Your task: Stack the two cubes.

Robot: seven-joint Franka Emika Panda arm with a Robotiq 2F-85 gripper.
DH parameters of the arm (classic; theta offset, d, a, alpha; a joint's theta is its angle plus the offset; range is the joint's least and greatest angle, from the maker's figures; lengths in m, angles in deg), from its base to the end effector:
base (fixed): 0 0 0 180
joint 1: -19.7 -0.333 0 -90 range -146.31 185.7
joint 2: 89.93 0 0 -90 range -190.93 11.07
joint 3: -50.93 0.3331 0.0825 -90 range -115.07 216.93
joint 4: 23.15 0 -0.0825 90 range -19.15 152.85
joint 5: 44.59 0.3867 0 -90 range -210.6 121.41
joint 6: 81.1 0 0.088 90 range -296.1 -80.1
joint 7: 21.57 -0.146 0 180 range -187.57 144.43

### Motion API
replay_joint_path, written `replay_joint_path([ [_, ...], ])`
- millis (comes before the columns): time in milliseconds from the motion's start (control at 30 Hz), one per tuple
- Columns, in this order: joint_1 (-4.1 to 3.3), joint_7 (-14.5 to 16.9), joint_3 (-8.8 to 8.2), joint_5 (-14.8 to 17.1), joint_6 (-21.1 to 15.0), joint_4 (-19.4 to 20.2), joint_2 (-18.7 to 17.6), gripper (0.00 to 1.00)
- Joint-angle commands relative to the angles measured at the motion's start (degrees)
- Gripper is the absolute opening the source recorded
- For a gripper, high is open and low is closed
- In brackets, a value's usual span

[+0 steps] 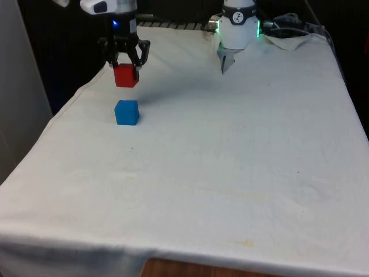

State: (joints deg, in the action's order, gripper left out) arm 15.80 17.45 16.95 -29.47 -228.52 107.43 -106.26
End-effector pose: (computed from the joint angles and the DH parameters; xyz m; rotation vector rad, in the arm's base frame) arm 0.4720 -0.2786 0.2319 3.0922 -0.0592 0.0848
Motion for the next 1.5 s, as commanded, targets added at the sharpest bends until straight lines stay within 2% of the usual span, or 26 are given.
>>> replay_joint_path([
  [0, -0.46, -0.9, -0.46, -1.1, 0.7, -0.5, -0.2, 0.01],
  [133, -0.52, -1.0, -0.23, -0.9, 2.2, -2.0, -0.6, 0.01],
  [167, -0.17, -0.1, 0.11, -0.1, 1.5, -1.4, -0.1, 0.01],
  [200, -0.52, -1.0, -0.11, -0.9, 2.6, -2.5, -0.7, 0.01],
  [433, -0.52, -0.9, 0.46, -0.5, 5.7, -6.5, -2.3, 0.01],
  [467, -0.34, -0.4, 0.57, -0.1, 5.0, -5.8, -1.8, 0.01],
  [567, -0.57, -1.0, 0.63, -0.3, 7.5, -8.7, -3.3, 0.01],
  [700, -0.8, -1.2, 0.63, -0.5, 8.6, -9.9, -3.8, 0.01],
  [767, -0.97, -1.3, 0.74, -0.4, 8.9, -10.3, -4.0, 0.01],
  [833, -0.69, -0.8, 0.86, -0.1, 8.8, -10.1, -3.8, 0.01],
  [867, -0.97, -1.3, 0.8, -0.3, 8.9, -10.3, -4.0, 0.01],
  [1133, -0.86, -1.0, 1.66, 0.0, 8.7, -10.8, -4.8, 0.01],
  [1400, -0.34, 0.4, 2.35, 1.5, 8.8, -12.8, -7.3, 0.01],
  [1433, -0.8, -0.3, 1.89, 0.8, 8.7, -12.5, -7.1, 0.01],
  [1467, -0.34, 0.6, 2.35, 1.7, 8.9, -12.9, -7.5, 0.01],
])
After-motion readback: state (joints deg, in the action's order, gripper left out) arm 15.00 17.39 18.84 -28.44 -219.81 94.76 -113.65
